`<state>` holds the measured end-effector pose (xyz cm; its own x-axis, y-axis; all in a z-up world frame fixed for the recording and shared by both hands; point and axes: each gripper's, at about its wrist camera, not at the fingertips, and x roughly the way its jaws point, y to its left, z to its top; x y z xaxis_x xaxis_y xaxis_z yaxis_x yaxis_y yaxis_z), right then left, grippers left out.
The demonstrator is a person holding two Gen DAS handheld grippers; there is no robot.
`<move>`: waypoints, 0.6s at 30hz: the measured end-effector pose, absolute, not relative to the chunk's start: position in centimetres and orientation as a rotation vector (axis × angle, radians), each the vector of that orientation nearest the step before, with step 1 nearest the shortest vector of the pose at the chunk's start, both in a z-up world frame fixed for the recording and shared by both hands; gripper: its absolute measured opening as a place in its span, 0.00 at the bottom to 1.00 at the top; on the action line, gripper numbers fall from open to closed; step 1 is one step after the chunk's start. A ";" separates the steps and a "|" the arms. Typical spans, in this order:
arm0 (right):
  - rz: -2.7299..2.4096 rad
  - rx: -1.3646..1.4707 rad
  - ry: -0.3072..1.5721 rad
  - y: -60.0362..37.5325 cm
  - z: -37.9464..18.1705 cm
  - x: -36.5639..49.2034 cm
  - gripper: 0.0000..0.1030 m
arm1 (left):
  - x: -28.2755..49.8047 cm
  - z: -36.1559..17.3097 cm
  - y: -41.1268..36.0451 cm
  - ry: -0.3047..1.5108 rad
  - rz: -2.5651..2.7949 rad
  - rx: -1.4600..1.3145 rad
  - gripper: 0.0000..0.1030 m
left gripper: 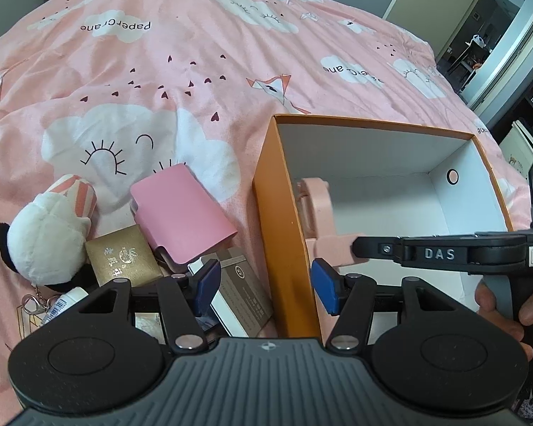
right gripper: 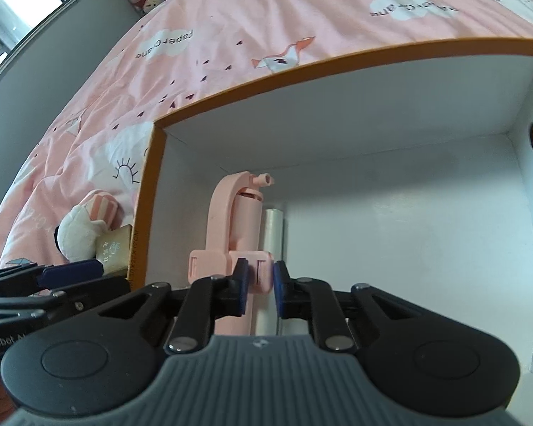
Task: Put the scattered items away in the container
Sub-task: 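Lower the pink selfie stick into the box and open the right tool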
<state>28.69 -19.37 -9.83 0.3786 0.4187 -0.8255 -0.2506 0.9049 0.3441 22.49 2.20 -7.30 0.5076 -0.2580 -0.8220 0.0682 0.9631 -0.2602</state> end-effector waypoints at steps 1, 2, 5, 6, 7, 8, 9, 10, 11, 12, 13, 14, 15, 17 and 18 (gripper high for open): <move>0.433 0.169 1.103 -19.1 -9.9 28.8 0.17 | 22.5 -7.3 2.2 1.022 -0.199 -0.204 0.64; 0.435 0.167 1.102 -19.0 -10.0 28.9 0.17 | 22.4 -7.3 2.2 1.021 -0.199 -0.205 0.64; 0.429 0.174 1.103 -18.9 -10.1 28.9 0.17 | 22.4 -7.2 2.3 1.017 -0.201 -0.206 0.64; 0.424 0.173 1.104 -19.0 -10.1 28.9 0.17 | 22.4 -7.3 2.3 1.016 -0.203 -0.208 0.64; 0.407 0.156 1.103 -18.9 -10.1 28.8 0.15 | 22.4 -7.3 2.4 1.016 -0.205 -0.209 0.64; 0.383 0.124 1.103 -18.8 -10.1 28.7 0.11 | 22.5 -7.3 2.4 1.017 -0.207 -0.210 0.64; 0.367 0.099 1.106 -18.8 -10.2 28.7 0.08 | 22.5 -7.4 2.4 1.018 -0.209 -0.211 0.64; 0.371 0.103 1.118 -18.9 -10.5 28.6 0.08 | 22.5 -7.4 2.4 1.018 -0.211 -0.212 0.64; 0.384 0.119 1.137 -19.0 -10.7 28.7 0.06 | 22.6 -7.5 2.4 1.019 -0.213 -0.214 0.64; 0.387 0.124 1.147 -18.9 -10.9 28.8 0.05 | 22.6 -7.5 2.3 1.021 -0.215 -0.215 0.64; 0.392 0.117 1.144 -18.7 -10.9 28.8 0.05 | 22.6 -7.6 2.3 1.022 -0.216 -0.217 0.64; 0.400 0.112 1.140 -18.5 -10.9 28.8 0.05 | 22.6 -7.7 2.3 1.024 -0.217 -0.217 0.64; 0.410 0.106 1.139 -18.3 -10.9 28.8 0.05 | 22.6 -7.7 2.3 1.025 -0.217 -0.216 0.64; 0.438 0.096 1.141 -17.5 -10.8 28.8 0.05 | 22.5 -7.8 2.4 1.026 -0.218 -0.217 0.64; 0.451 0.088 1.143 -17.1 -10.8 28.8 0.06 | 22.5 -7.8 2.4 1.027 -0.219 -0.220 0.64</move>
<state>28.82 -17.09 -10.79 0.3355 0.3898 -0.8576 -0.3009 0.9070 0.2946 22.51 2.42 -7.85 0.5000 -0.2819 -0.8189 0.0766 0.9562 -0.2824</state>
